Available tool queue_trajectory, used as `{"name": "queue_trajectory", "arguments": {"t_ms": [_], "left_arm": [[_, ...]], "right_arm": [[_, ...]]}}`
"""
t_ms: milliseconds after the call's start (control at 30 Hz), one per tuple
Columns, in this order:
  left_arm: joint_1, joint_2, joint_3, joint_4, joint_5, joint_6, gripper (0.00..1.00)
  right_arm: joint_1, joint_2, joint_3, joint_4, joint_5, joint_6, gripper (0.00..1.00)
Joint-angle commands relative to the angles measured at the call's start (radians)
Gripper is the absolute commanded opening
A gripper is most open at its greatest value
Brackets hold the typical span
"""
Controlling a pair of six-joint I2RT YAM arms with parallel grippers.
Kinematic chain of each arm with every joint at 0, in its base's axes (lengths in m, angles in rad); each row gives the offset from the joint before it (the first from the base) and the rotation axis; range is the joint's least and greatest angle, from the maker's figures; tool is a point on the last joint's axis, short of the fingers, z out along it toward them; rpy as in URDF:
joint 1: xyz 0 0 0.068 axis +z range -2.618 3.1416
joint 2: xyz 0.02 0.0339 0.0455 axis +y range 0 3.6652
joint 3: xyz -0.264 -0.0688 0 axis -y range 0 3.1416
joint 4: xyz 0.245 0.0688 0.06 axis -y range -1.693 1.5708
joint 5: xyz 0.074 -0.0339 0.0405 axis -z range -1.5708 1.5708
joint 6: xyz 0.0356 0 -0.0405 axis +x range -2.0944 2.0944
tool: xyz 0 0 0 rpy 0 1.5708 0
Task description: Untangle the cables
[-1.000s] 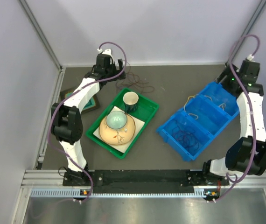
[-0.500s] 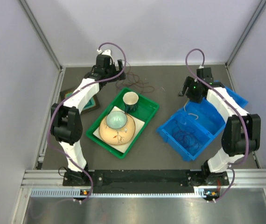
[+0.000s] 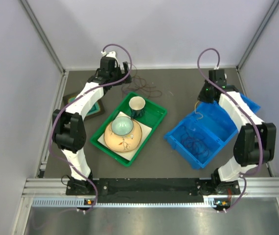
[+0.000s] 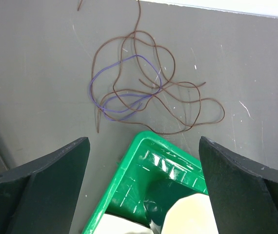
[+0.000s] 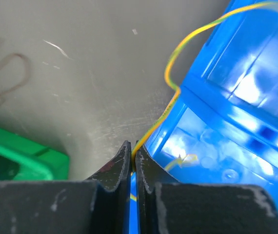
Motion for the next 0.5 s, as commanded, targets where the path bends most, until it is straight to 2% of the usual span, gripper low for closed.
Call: {"name": "queue_trajectory", "arguments": {"t_ms": [0,200,367,467], "left_arm": [[-0.001,-0.058,0.001,0.029,0.037,0.002,0.99],[0.001,-0.053,0.01,0.035,0.055,-0.005,0.99],[-0.001,-0.064,0.009,0.03,0.05,0.005,0.99],[-0.001,-0.069,0.007,0.032,0.05,0.007,0.99]], "right_arm": [[-0.049,-0.146,0.155,-0.036,0.014,-0.066,0.0],[-0.226,-0.158,0.215,-0.082,-0.115,-0.076,0.0],[-0.4,-0.147,0.193,-0.044,-0.243,0.006,0.0],[-0.436,-0.126,0.191,-0.016,-0.245,0.013,0.0]]}}
